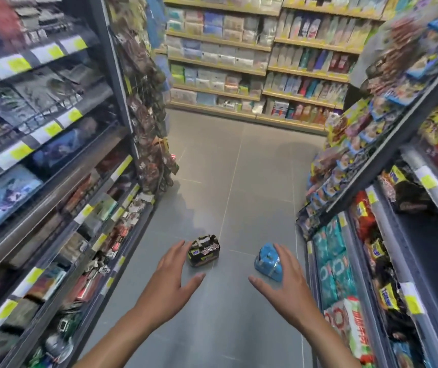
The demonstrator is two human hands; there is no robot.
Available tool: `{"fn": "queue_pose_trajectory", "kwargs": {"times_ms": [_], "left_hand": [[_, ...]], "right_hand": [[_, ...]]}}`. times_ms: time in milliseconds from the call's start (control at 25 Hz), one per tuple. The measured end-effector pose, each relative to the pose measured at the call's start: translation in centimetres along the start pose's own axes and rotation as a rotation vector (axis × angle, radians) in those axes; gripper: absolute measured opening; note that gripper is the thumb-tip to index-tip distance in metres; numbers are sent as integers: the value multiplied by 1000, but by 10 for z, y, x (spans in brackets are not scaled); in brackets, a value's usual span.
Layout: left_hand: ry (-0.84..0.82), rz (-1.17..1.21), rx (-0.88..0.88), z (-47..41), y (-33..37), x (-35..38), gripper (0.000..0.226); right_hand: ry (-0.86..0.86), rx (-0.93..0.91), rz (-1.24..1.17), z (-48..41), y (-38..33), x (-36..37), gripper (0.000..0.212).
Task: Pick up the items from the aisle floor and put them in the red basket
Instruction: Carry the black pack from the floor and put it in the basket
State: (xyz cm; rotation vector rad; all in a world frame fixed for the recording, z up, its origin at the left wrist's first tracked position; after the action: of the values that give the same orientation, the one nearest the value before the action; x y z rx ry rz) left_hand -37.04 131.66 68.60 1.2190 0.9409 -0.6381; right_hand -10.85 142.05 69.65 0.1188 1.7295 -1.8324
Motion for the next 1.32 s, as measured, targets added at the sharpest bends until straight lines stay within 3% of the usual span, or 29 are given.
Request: {"fn": "queue_pose_trajectory", "kwargs": {"times_ms": [200,480,720,880,1120,1240,1320], "left_hand": [[-15,-18,-77,-95,-17,14,77],[-74,-75,-299,-250,-56,41,107],[-95,44,-531,-345,-122,100,101],[-145,165,-642,-389,-187,184,84],[-165,530,-952,-425,-307,354,62],[-127,696,-1052,-441,-364,443,49],[-128,762,-1099,-448,-393,494,53]], "right_hand": [[-84,-3,20,-125,14,5,106],[-318,-22,90,-336,35,34,114],[-489,111,149,-461,92,103,122],[-550,197,118,-521,163,172,100],[-508,579,-106,-574,324,286,103],[-467,772,-202,-599,408,342,83],[-462,846,-233,-611,455,373,74]]}}
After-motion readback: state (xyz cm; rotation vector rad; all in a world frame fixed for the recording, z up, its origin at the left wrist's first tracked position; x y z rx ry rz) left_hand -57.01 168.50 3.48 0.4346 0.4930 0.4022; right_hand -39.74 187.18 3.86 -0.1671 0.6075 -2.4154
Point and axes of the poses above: each hand's wrist, its own z-axis away from the middle knuckle, its own x-axis out of the palm, y = z × x, the point moved 5 cm from there along -z, towards the middle knuckle, and after that the axes turned 15 degrees about -z, right-handed, at the moved point
